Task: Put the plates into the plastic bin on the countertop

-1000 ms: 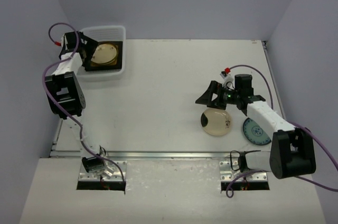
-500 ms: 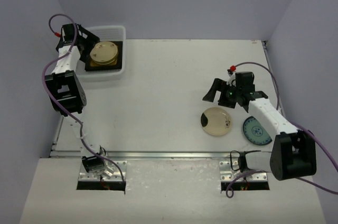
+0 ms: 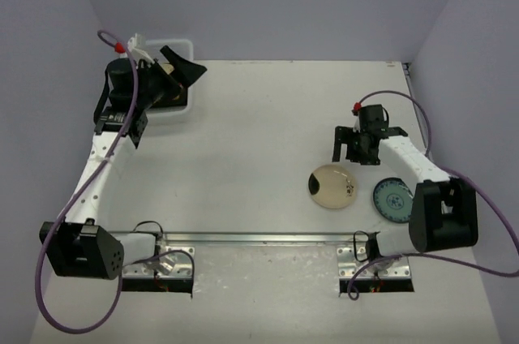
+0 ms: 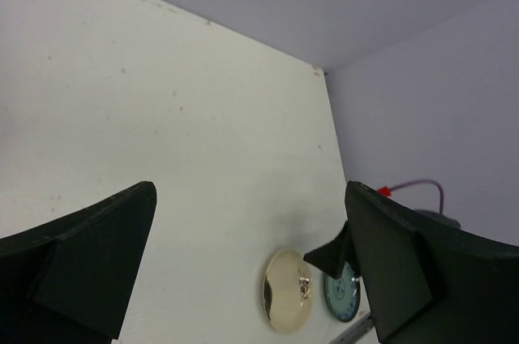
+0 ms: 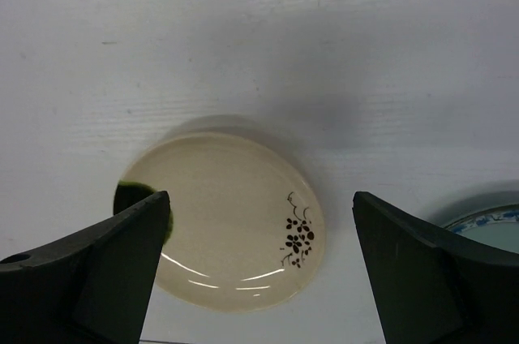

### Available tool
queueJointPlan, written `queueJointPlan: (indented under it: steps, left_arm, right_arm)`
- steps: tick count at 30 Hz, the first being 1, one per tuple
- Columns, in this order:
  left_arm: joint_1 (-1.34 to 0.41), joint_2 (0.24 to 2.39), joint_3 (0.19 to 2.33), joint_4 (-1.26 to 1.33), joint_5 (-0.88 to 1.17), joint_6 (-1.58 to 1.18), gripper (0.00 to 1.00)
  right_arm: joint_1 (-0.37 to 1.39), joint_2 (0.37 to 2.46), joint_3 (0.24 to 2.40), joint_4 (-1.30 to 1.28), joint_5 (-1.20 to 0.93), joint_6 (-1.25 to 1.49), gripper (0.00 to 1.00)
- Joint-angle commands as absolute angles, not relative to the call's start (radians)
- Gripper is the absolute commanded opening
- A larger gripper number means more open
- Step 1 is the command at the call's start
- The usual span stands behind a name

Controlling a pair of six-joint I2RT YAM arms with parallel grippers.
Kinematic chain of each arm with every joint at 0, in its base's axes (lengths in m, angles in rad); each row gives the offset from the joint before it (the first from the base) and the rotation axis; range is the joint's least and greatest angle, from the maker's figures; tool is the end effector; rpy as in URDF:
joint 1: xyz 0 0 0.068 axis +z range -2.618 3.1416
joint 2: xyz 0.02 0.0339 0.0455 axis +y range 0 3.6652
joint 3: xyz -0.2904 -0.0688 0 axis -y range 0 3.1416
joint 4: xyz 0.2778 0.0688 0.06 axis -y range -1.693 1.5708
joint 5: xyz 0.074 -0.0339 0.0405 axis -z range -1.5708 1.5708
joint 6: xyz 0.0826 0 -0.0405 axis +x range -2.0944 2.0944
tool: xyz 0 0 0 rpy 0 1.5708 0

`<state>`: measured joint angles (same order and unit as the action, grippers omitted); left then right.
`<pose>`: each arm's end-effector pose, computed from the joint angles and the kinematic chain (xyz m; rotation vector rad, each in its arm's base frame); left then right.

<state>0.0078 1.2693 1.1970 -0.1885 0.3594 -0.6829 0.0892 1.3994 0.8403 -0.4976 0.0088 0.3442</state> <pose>0.3616 -0.0262 0.3916 -0.3879 1.8498 -0.7970 0.3136 0.0273 0.1668 0.3380 2.6125 0.1376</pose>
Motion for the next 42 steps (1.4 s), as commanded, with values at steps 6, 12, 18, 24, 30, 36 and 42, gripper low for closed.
queueJointPlan:
  steps: [6,12,18,24,30,36,42]
  left_arm:
    - [-0.049,1.234,0.995,-0.273,0.510,-0.528,1.00]
    - [-0.049,1.228,1.004,-0.315,0.531,-0.471,1.00]
    - [-0.049,1.249,0.995,-0.288,0.568,-0.485,1.00]
    - [-0.073,1.244,0.938,-0.216,0.622,-0.551,1.00]
    - [-0.201,1.270,0.862,-0.116,0.577,-0.632,1.00]
    - [-0.326,1.372,0.849,0.007,0.582,-0.673,1.00]
    - [-0.402,1.480,0.844,0.111,0.611,-0.679,0.99]
  right_arm:
    - [0.069,1.618,0.904,-0.558,-0.027,0.198,0.91]
    - [0.069,1.710,0.879,-0.548,-0.063,0.199,0.53]
    - [0.071,1.715,0.836,-0.526,-0.074,0.235,0.12]
    - [0.072,1.612,0.778,-0.431,-0.246,0.309,0.00]
    - [0.094,1.458,0.687,-0.173,-0.538,0.451,0.00]
    - [0.110,1.409,0.684,-0.076,-0.722,0.529,0.00]
    - [0.110,1.371,0.691,-0.015,-0.861,0.579,0.00]
